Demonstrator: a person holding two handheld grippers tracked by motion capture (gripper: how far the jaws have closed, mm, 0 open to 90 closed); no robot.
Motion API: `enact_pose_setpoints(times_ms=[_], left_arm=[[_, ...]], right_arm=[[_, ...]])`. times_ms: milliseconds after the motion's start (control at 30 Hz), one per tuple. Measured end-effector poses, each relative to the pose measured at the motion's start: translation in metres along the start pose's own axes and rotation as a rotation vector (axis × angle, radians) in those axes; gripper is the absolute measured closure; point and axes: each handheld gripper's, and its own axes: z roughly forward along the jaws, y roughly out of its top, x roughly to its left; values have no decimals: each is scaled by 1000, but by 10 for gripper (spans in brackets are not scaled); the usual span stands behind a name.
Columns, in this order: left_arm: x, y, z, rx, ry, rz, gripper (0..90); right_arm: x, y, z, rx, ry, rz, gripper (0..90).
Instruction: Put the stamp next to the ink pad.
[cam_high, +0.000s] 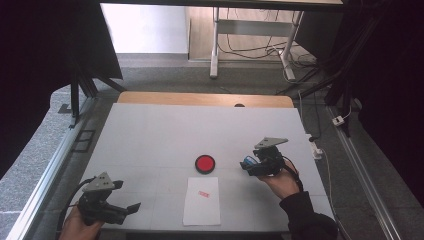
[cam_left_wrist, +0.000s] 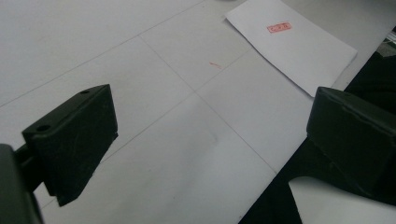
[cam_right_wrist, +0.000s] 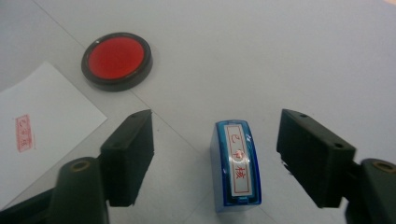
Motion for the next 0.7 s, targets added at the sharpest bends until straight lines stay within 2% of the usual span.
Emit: enact_pose_setpoints(times_ms=[200,333,467,700], left_arm=[[0,0,0,0,0,0,18],[0,0,0,1,0,0,18],[0,0,0,1,1,0,18],[0,0,0,0,0,-3,18]], right_arm=[[7,3,-4,-41,18,28,157],[12,5,-7,-38,24,40,66],[14,5,-8,-35,40,51,31],[20,2,-15,-33,41,30,10]])
